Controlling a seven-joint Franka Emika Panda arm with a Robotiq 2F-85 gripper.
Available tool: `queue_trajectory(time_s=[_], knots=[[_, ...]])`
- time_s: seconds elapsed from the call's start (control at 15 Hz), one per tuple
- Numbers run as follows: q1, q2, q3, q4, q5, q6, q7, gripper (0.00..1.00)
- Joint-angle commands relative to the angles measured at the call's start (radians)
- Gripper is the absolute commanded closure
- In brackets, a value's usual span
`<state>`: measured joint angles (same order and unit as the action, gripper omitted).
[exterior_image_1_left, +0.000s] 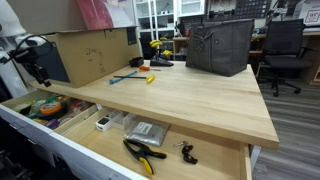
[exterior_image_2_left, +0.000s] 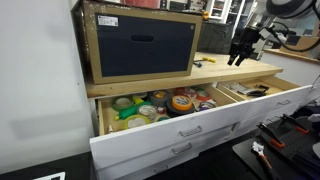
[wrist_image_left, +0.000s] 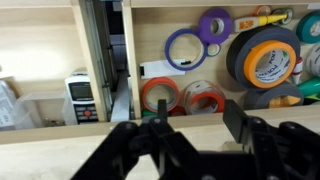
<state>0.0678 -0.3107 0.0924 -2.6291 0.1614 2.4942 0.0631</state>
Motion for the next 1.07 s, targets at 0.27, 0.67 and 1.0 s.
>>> queue_trajectory(time_s=[0.27,0.67,1.0], knots=[[-0.102,-0.083,-0.032,0.201,-0.162,-0.352,0.109,0.00],[-0.112,-0.026,-0.041,0.335,-0.191,-0.556,0.124,0.00],[-0.116,0.038,-0.071,0.472,-0.166,-0.646,0.117,0.00]])
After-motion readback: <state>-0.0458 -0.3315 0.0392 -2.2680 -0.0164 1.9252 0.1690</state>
